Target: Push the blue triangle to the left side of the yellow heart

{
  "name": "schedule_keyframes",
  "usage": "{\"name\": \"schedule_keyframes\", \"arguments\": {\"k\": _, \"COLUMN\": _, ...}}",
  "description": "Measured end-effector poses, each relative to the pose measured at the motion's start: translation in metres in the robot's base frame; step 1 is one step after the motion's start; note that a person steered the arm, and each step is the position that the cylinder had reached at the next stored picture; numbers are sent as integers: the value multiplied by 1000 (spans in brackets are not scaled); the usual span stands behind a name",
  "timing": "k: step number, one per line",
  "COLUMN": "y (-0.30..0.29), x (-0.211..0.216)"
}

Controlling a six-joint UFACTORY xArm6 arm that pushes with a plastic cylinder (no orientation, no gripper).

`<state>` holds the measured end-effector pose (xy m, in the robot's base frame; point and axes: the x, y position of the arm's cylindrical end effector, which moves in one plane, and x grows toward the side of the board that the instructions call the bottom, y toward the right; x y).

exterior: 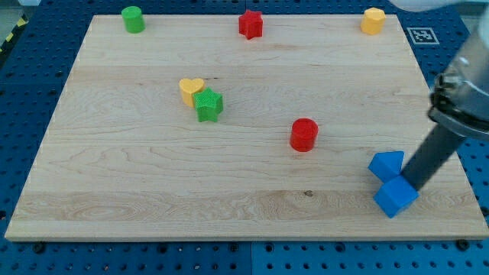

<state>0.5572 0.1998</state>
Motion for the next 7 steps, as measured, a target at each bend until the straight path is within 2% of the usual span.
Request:
{"name": "schedule_keyframes", "arguments": {"k": 1, "y": -33, "x": -5}}
{"name": "schedule_keyframes", "arguments": {"k": 2, "y": -34, "x": -5}}
{"name": "schedule_keyframes", "arguments": {"k": 4, "y": 16, "x": -6}}
{"name": "schedule_keyframes", "arguments": {"k": 5, "y": 15, "x": -19}}
{"name": "schedule_keyframes", "arguments": {"k": 7, "y": -38, "x": -28}}
